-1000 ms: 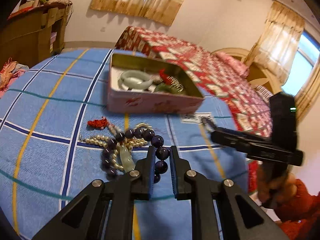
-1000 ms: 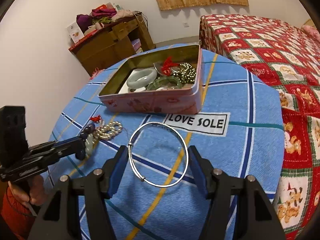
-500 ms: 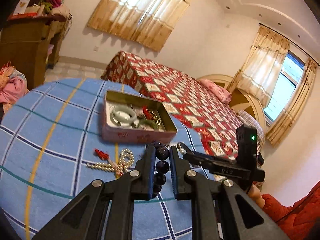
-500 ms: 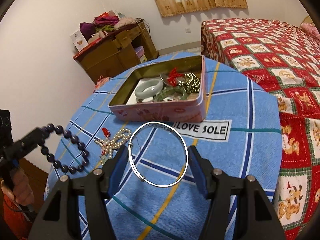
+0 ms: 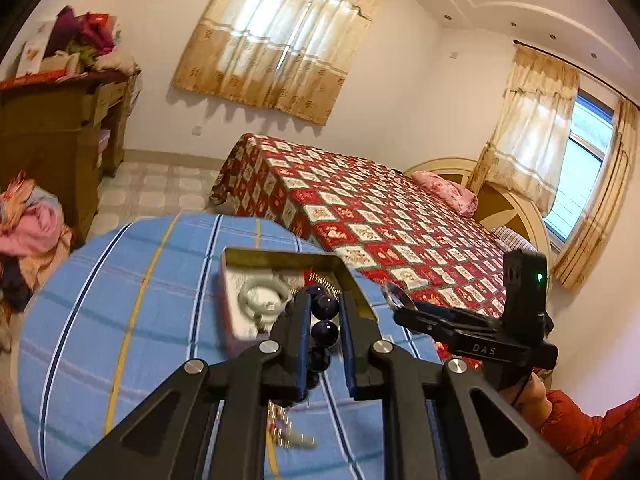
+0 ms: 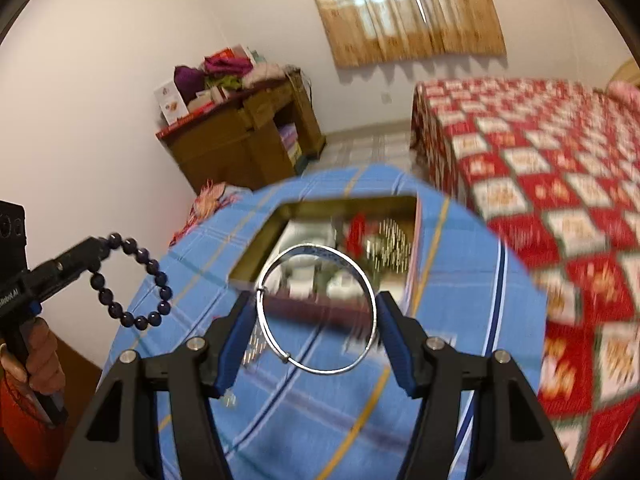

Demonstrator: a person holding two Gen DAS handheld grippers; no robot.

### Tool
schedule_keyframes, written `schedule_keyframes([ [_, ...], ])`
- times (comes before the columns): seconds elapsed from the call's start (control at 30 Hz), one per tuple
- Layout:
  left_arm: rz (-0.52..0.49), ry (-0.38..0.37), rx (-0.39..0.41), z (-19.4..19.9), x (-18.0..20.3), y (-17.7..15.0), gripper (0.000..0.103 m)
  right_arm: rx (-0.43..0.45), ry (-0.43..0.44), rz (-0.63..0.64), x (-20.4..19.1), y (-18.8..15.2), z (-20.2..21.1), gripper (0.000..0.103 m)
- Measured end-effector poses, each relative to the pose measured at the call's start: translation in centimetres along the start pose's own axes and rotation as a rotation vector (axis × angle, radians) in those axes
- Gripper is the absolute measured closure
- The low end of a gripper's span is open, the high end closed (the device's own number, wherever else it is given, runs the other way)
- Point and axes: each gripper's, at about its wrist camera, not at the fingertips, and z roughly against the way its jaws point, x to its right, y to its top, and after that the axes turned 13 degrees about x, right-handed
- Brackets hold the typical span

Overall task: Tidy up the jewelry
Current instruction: 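Lower the purple bracelet with the left and silver bangle with the right into the tin, opening both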

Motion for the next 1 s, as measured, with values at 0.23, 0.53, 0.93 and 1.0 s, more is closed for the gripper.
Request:
schedule_keyframes([
  [0.23, -0.007, -0.026, -0.034, -6.3, -0.6, 0.9, 0.089, 0.0, -0.026, -0.042, 2.1, 1.7, -4.9, 0.039],
  [0.53, -0.035, 0.031, -0.112, -11.4, -2.0, -1.1, 0.089, -0.047, -0.051, -0.1, 4.0, 0.7, -8.8, 0.039],
  [0.93, -0.049, 0.082, -0.159, -13.5, -3.5, -2.1, 0.089, -0.072, -0.09, -0.014, 3.0, -0.3, -10.6, 0.039],
  [1.0, -0.056, 0.115, -0.16, -13.6, -3.8, -2.2, 0.089, -0.068, -0.094, -0.002, 2.9, -0.3, -10.7, 0.039],
])
